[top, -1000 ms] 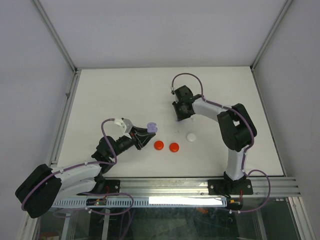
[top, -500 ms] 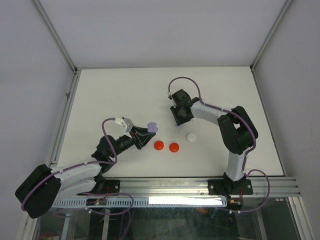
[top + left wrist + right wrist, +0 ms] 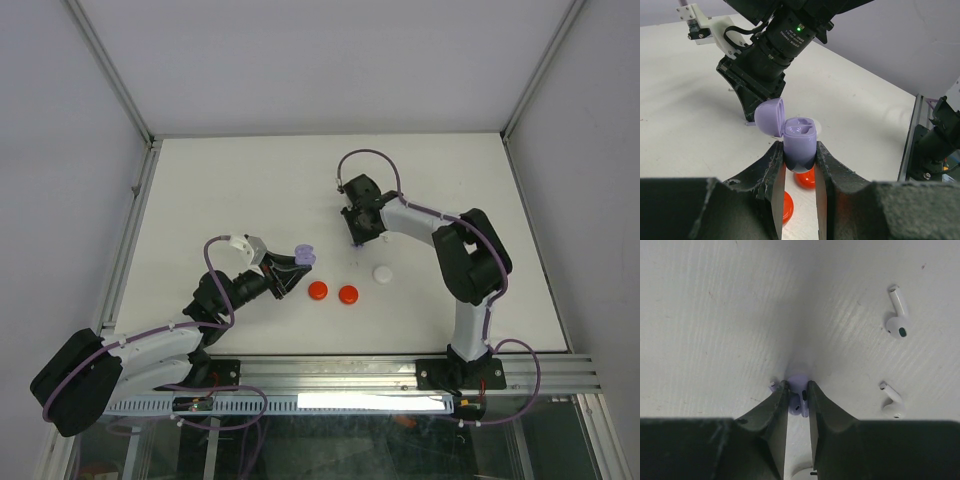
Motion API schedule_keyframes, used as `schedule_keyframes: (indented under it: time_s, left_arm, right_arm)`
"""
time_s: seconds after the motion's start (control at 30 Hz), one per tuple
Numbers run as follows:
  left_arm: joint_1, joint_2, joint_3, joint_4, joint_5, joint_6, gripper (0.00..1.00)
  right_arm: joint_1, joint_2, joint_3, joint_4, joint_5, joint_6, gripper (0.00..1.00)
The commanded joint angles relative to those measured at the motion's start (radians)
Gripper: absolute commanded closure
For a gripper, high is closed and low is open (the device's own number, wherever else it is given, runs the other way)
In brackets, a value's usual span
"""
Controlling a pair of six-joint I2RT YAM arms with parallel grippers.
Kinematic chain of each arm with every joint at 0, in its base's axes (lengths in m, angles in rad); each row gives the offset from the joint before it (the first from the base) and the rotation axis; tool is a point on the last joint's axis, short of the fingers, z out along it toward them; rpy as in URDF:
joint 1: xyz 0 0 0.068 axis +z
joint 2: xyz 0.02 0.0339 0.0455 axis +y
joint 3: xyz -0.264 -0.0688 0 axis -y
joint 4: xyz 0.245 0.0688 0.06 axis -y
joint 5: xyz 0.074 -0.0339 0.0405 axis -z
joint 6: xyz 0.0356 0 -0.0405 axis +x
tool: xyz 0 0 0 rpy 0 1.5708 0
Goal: Insert the wireless bluetooth earbuds into the charging case
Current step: Pick up the earbud from the center of the board.
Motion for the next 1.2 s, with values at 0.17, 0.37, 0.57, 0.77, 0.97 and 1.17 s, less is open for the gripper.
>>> schedule_keyframes:
  time_s: [0.17,0.37,0.57,0.77,0.97,1.17]
  left_arm:
    - [0.004,-0.015,0.035,0.03,0.019,0.02,1.0]
    - [0.004,-0.016,0.033,0.03,0.019,0.017,1.0]
    - [0.004,-0.018,0.031,0.035,0.019,0.016,1.0]
    - [0.003,-0.023,0.021,0.042,0.019,0.025,1.0]
    - [0.004,-0.018,-0.014,0.122,0.013,0.036,1.0]
    - [0.003,-0.017,-0.023,0.139,0.004,0.025,1.0]
  right_arm:
    - [-0.007,0.029,0.001,0.038,0.041,-0.005,0.83]
    - [0.049,0.017,-0.03,0.065,0.161,-0.103,0.8]
    - [0.076,-0.017,-0.052,0.102,0.213,-0.112,0.84]
    - [0.075,-0.139,-0.075,0.162,0.132,-0.093,0.85]
    - [0.077,-0.287,-0.13,0.223,0.031,-0.066,0.86]
    - [0.081,-0.357,-0.175,0.224,-0.05,-0.024,0.85]
